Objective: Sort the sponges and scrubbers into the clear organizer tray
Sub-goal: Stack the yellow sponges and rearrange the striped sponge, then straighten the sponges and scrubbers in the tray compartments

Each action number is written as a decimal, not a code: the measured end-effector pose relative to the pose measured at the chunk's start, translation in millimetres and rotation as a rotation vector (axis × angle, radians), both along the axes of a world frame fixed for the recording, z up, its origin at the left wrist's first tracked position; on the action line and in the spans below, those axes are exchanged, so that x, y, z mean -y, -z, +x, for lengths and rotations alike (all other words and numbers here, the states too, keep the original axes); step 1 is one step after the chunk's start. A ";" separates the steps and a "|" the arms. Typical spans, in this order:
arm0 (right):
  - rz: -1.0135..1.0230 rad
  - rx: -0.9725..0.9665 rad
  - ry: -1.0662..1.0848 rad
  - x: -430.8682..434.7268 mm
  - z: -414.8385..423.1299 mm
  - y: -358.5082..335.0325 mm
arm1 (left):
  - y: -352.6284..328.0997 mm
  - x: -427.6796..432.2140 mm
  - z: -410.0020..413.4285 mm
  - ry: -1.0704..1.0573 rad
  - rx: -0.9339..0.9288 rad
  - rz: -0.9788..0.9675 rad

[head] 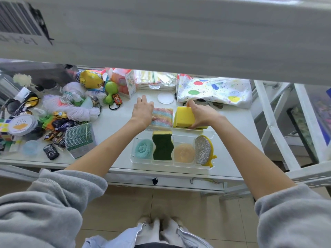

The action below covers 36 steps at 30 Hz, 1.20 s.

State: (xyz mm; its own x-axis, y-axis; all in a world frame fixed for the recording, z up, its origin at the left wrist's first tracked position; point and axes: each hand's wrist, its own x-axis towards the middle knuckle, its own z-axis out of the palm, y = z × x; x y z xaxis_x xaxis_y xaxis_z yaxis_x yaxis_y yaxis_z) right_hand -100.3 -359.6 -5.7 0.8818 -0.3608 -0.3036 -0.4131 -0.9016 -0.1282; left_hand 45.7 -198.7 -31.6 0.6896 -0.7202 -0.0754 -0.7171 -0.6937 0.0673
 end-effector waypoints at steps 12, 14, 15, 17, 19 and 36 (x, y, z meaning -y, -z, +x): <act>0.011 0.061 0.040 -6.5 1.2 0.5 | -1.2 0.7 1.9 0.026 -0.089 -0.010; -0.013 0.057 0.040 -9.9 3.4 3.0 | -1.3 0.3 2.2 0.026 -0.096 -0.013; -0.030 0.058 0.039 -11.6 4.5 4.2 | -1.5 -0.2 2.4 0.025 -0.099 -0.017; -0.067 0.063 0.032 -13.8 6.1 5.9 | -1.8 -1.0 3.1 0.020 -0.112 -0.026; -0.087 0.070 0.023 -14.7 6.5 7.0 | -1.4 -1.5 3.6 0.018 -0.126 -0.034; -0.223 0.133 -0.049 -8.4 -8.0 10.4 | -0.6 -2.4 -2.8 0.140 -0.157 -0.070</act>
